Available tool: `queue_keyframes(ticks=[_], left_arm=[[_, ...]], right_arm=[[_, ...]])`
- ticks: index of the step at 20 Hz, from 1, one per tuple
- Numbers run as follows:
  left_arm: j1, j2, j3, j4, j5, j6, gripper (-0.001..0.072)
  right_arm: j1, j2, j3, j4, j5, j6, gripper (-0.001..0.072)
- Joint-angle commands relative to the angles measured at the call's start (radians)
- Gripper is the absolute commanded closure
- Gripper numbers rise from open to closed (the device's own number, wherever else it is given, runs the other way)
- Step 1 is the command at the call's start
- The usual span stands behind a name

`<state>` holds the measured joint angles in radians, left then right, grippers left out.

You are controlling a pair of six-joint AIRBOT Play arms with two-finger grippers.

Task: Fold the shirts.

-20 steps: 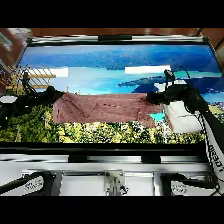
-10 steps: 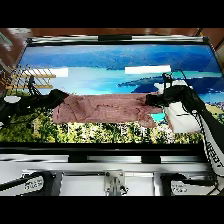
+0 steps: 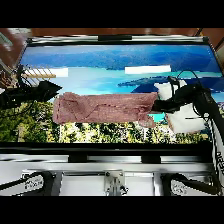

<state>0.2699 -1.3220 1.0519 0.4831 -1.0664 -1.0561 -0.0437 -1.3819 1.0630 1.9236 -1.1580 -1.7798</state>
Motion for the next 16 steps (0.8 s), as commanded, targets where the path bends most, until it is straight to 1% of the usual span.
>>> queue_keyframes(ticks=[1,2,4,6,8,10,11,14,15,16], left_arm=[[0.008,0.0,0.018,0.0,-0.084,0.0,0.0087],[0.008,0.0,0.018,0.0,-0.097,0.0,0.0087],[0.008,0.0,0.018,0.0,-0.113,0.0,0.0087],[0.008,0.0,0.018,0.0,-0.114,0.0,0.0087],[0.008,0.0,0.018,0.0,-0.113,0.0,0.0087],[0.008,0.0,0.018,0.0,-0.113,0.0,0.0087],[0.008,0.0,0.018,0.0,-0.113,0.001,0.0087],[0.008,0.0,0.018,0.0,-0.113,0.0,0.0087],[0.008,0.0,0.018,0.0,-0.113,0.0,0.0087],[0.008,0.0,0.018,0.0,-0.113,0.0,0.0087]], right_arm=[[0.037,0.008,-0.092,0.07,-0.145,-0.081,0.0138],[0.078,0.008,-0.121,0.066,-0.125,-0.101,0.0137],[0.154,0.008,-0.138,-0.019,-0.079,-0.11,0.0137],[0.198,0.007,-0.138,-0.075,-0.041,-0.085,0.0137],[0.203,0.005,-0.138,-0.074,-0.015,-0.063,0.0137],[0.203,0.005,-0.138,-0.108,0.01,-0.056,0.0138],[0.203,0.005,-0.138,-0.133,0.035,-0.034,0.0137],[0.203,0.005,-0.138,-0.225,0.148,0.098,0.014],[0.203,0.005,-0.138,-0.246,0.176,0.13,0.0186],[0.203,0.005,-0.138,-0.255,0.201,0.145,0.0306]])
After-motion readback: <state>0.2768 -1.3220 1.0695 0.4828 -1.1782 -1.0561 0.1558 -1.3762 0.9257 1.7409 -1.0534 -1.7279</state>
